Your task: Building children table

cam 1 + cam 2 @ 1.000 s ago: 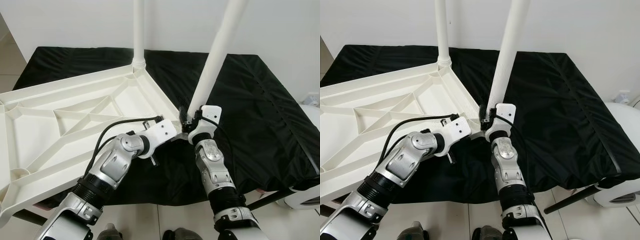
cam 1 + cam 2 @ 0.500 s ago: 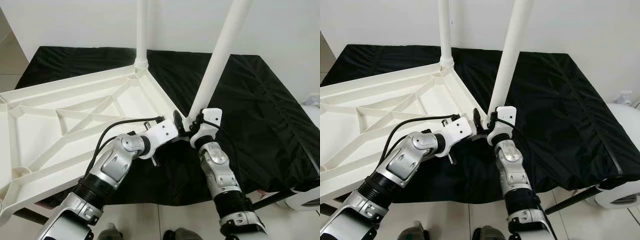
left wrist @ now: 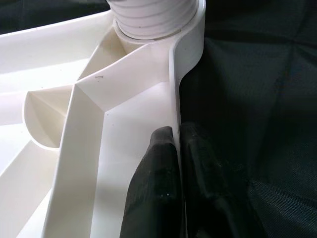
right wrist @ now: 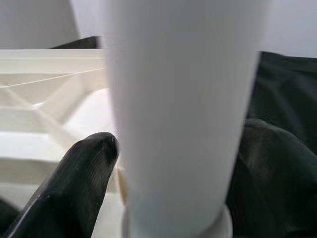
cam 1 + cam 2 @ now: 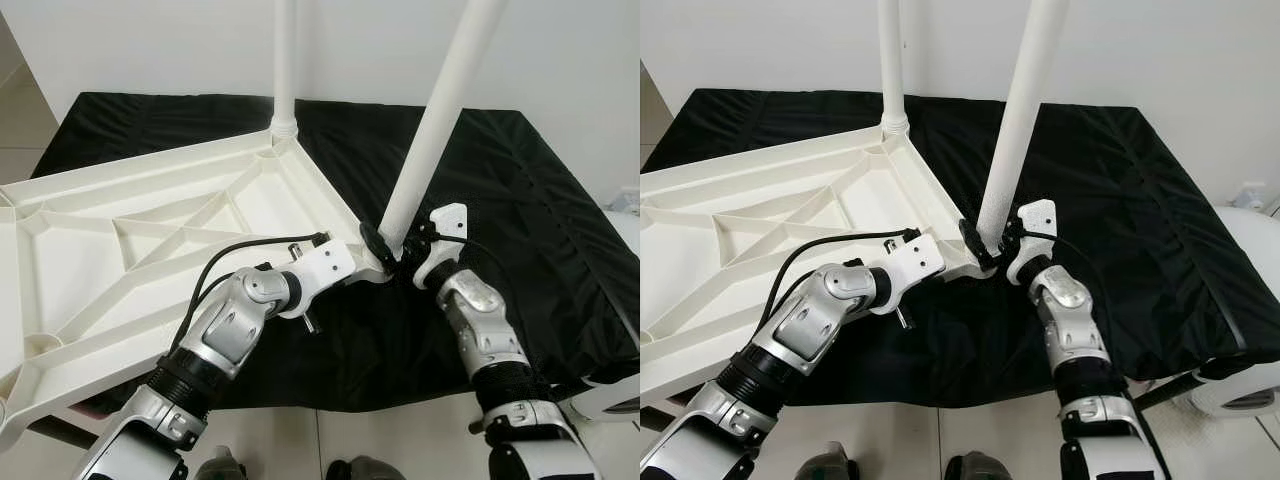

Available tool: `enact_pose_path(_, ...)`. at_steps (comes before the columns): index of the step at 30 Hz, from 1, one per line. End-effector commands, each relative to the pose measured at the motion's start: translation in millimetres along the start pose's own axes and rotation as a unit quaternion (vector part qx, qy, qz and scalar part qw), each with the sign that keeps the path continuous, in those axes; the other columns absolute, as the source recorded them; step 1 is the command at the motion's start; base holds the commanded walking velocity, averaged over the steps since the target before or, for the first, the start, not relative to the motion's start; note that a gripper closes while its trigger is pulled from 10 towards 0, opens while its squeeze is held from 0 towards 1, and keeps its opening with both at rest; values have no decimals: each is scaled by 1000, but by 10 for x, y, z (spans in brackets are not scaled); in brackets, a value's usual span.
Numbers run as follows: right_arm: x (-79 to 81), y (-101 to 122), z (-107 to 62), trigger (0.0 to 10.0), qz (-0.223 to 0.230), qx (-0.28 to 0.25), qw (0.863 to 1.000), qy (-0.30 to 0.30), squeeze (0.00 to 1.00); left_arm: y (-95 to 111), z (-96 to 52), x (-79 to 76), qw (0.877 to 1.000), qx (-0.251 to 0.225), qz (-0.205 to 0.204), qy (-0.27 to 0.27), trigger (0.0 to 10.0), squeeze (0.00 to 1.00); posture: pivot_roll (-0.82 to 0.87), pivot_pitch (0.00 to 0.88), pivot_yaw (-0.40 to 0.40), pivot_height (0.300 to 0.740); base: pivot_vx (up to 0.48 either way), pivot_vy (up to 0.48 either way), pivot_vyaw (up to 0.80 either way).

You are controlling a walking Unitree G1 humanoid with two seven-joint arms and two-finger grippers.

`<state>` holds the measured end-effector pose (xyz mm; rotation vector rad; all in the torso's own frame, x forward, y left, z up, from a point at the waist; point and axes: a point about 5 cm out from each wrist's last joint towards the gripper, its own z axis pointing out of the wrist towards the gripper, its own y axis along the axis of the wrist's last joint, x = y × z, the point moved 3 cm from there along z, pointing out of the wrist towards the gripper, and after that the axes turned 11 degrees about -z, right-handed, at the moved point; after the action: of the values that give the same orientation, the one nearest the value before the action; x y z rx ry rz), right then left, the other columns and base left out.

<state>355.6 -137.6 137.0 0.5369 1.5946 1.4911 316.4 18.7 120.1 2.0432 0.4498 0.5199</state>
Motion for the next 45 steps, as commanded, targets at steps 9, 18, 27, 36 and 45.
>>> enact_pose_path(9,-49,-23,66,10000,5,2,998,66,0,171,-5,5,999,-29,22,11,10000,0,17,0,-54,740,0,0,0)
enact_pose_path(18,-151,-11,103,3176,-11,8,997,72,0,179,-7,5,999,-30,24,12,10000,0,27,0,-60,740,0,0,0)
enact_pose_path(27,-163,-62,56,10000,-2,12,997,77,0,166,-9,-7,999,-28,24,10,10000,0,20,0,-59,740,0,0,0)
enact_pose_path(36,-135,-109,12,10000,14,7,998,66,0,139,-12,-28,999,-26,24,8,10000,0,18,0,-61,740,0,0,0)
enact_pose_path(45,-98,-165,3,10000,7,17,1000,5,0,112,-5,-57,999,-24,23,5,10000,0,16,0,-64,740,0,0,0)
